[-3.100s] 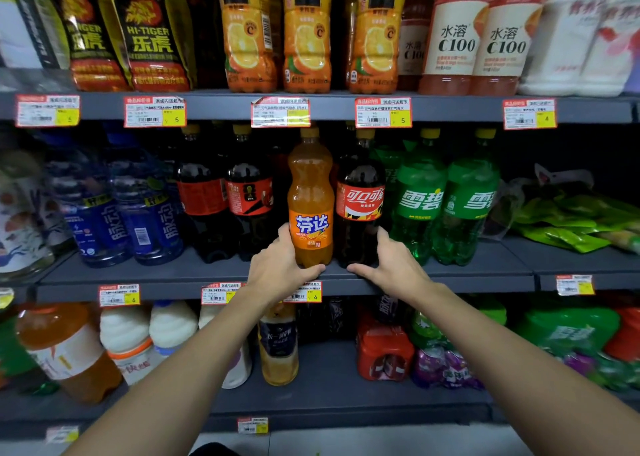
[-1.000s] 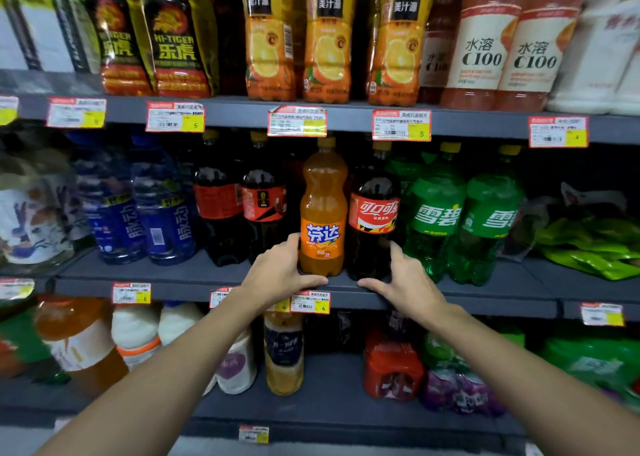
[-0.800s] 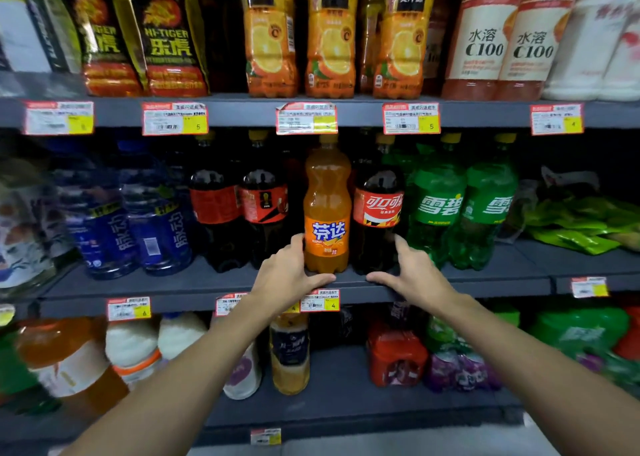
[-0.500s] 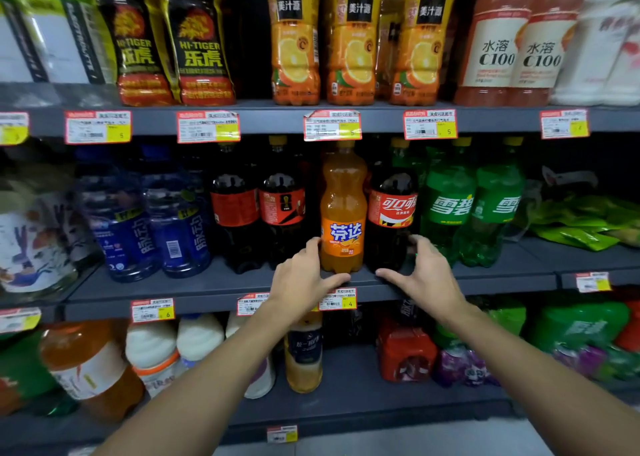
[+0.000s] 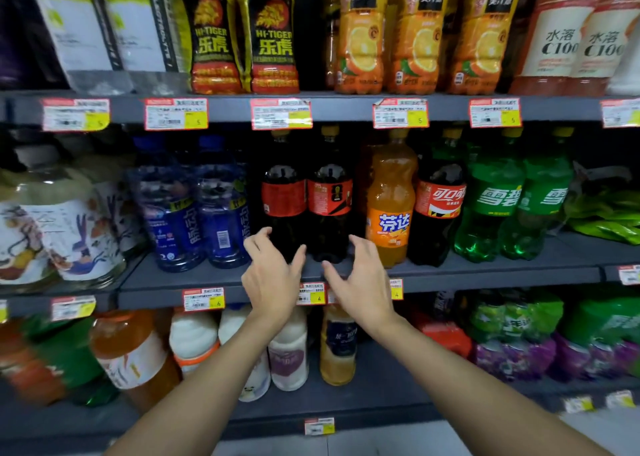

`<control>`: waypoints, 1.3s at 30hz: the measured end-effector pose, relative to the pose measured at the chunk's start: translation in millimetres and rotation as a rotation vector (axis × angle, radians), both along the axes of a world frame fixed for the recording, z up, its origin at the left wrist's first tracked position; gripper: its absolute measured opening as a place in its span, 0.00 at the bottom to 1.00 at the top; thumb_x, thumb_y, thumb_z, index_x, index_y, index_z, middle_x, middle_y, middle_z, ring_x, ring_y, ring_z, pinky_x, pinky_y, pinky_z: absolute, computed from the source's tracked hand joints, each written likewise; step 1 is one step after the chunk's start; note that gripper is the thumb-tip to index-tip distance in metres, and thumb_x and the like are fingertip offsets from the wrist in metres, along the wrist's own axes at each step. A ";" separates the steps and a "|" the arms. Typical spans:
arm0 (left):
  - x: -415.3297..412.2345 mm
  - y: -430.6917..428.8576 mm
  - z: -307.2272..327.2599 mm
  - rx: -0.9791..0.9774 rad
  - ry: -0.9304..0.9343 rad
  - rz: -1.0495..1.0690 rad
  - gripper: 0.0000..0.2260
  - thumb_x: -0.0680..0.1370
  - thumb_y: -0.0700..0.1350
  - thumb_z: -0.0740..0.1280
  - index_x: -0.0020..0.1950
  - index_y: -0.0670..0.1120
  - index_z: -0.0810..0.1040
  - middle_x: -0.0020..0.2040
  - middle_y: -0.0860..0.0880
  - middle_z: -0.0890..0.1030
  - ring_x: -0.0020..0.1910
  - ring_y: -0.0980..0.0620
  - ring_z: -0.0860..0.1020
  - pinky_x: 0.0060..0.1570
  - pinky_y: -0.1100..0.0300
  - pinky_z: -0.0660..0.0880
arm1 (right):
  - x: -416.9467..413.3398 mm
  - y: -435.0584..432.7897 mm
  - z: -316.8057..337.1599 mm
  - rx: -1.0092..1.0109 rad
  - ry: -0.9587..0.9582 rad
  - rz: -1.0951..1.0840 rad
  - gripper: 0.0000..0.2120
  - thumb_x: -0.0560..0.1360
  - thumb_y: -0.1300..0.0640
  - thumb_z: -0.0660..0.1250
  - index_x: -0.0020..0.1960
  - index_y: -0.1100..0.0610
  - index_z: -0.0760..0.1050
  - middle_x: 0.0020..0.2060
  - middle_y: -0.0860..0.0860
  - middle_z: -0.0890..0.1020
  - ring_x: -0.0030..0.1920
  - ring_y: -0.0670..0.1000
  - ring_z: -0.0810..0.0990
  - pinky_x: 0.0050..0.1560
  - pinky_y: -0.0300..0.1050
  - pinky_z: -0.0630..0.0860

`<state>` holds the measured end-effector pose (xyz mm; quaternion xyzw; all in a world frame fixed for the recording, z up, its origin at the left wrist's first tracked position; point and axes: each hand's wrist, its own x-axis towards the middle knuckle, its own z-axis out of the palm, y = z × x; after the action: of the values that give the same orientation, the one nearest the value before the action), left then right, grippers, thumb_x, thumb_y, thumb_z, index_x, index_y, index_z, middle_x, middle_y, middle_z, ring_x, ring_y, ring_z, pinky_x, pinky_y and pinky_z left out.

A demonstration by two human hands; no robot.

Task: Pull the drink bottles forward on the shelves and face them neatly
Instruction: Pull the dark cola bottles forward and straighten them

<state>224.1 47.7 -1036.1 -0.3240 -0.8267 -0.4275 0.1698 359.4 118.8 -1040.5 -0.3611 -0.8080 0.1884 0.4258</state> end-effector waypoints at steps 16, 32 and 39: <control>-21.3 10.4 4.1 -0.201 -0.114 -0.012 0.32 0.74 0.65 0.69 0.66 0.43 0.70 0.60 0.44 0.79 0.56 0.42 0.80 0.49 0.48 0.75 | -48.3 2.6 14.7 -0.114 -0.335 -0.359 0.39 0.75 0.36 0.68 0.73 0.59 0.59 0.61 0.55 0.78 0.56 0.58 0.81 0.46 0.50 0.72; -30.5 -12.7 13.2 -0.256 -0.083 -0.093 0.35 0.71 0.68 0.70 0.67 0.45 0.70 0.62 0.46 0.79 0.59 0.44 0.79 0.51 0.49 0.75 | -36.7 6.1 27.4 -0.238 -0.270 -0.164 0.44 0.72 0.43 0.76 0.77 0.58 0.56 0.69 0.55 0.73 0.66 0.58 0.76 0.60 0.53 0.75; -36.9 -15.8 12.0 -0.202 -0.161 -0.182 0.37 0.71 0.63 0.74 0.72 0.44 0.68 0.61 0.46 0.80 0.60 0.44 0.78 0.55 0.48 0.77 | -27.6 -2.2 22.7 -0.209 -0.221 -0.168 0.40 0.70 0.43 0.78 0.72 0.58 0.61 0.65 0.55 0.73 0.63 0.57 0.77 0.56 0.49 0.77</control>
<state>187.2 31.9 -1024.1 -0.3778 -0.8437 -0.3802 0.0299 331.8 116.6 -1017.8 -0.4882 -0.7927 0.1945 0.3089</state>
